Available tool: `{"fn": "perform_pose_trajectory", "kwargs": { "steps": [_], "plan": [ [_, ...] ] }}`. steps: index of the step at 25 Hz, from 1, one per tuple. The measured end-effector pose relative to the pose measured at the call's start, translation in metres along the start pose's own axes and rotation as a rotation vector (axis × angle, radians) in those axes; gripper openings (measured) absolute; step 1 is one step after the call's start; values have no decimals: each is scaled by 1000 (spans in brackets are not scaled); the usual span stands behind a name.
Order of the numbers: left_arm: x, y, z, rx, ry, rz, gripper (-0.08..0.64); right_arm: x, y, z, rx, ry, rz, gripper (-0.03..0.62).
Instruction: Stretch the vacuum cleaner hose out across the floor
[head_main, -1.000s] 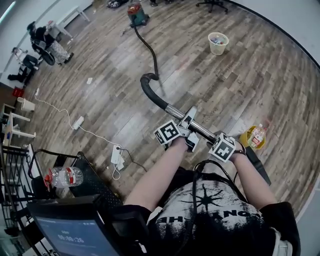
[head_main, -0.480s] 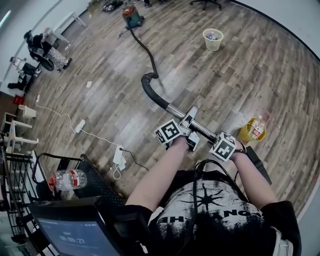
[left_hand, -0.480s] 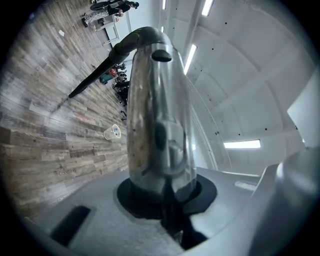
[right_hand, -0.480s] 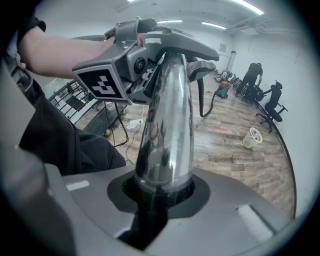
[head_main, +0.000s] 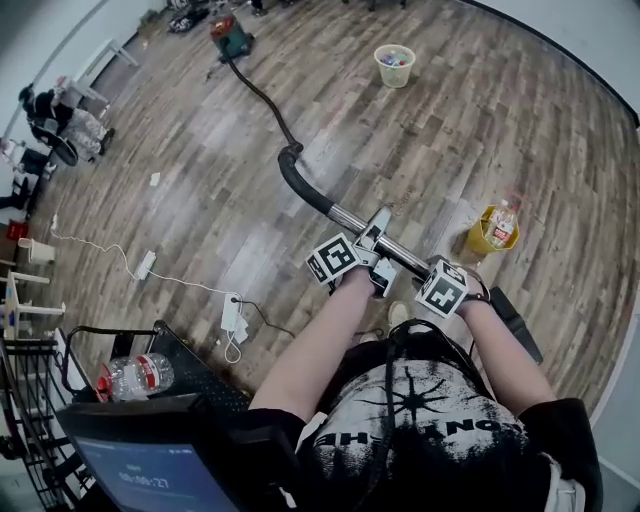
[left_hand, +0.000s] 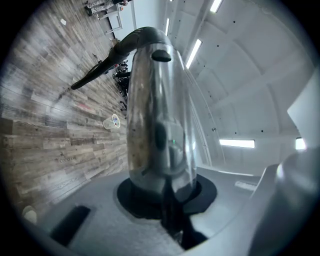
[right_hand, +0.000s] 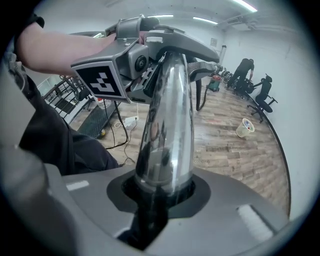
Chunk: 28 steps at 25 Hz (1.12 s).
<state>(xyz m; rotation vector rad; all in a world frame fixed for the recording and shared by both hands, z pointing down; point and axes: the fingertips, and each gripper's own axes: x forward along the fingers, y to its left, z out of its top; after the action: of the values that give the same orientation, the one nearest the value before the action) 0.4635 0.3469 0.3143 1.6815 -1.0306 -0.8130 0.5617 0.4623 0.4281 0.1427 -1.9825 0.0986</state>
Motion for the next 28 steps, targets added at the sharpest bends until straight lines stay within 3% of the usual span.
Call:
{"fn": "perform_pose_trajectory", "kwargs": {
  "steps": [5,9,18,28],
  "plan": [
    [-27,1,-21,-26,43,-17,60,-2,27,-11,36,15,-150,98],
    [-42,6,-40,-52,65,-17,60,1,45,-25,50,44,-207,97],
    [-60,4,-90,-52,78,24,60,-5,79,-67,65,36,-181,95],
    [-39,-19,-142,-33,4,66,60,-37,69,-126,9,11,-137,94]
  ]
}}
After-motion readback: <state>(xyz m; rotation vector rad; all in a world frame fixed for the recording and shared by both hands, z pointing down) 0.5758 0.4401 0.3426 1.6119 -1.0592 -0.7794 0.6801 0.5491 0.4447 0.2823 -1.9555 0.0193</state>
